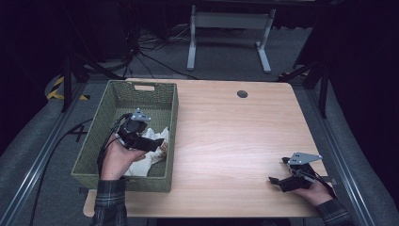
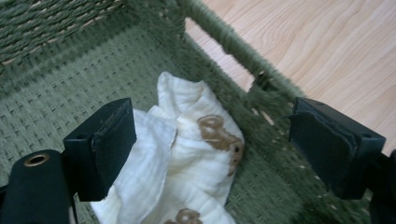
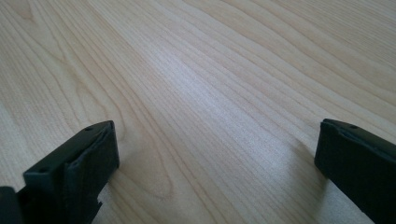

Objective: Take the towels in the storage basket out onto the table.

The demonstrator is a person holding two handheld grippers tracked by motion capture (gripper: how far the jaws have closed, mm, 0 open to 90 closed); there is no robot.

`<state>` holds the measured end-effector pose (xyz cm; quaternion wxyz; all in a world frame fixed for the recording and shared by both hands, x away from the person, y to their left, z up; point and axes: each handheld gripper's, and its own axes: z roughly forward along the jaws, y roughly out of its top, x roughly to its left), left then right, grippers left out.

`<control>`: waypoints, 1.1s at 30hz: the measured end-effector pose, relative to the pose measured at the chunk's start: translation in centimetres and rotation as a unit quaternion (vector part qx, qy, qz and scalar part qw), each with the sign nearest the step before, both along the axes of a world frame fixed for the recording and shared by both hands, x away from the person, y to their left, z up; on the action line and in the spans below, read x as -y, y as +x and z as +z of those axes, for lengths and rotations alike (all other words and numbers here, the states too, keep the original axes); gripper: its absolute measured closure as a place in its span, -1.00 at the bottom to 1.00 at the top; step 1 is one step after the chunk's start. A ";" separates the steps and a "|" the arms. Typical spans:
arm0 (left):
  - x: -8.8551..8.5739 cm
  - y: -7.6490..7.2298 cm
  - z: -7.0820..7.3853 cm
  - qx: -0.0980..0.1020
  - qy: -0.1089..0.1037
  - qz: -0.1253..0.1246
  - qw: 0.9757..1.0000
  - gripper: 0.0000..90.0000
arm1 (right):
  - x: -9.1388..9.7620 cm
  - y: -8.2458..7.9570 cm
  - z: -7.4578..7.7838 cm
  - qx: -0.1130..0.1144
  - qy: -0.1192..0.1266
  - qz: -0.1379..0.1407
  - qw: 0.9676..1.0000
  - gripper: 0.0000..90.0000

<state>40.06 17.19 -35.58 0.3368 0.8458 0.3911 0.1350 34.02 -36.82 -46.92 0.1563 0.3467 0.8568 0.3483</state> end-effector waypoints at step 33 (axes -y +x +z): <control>-0.6 2.2 -5.6 -0.088 0.071 0.019 0.993 -0.64 | 0.0 0.0 0.0 0.000 0.000 0.000 1.000 -1.00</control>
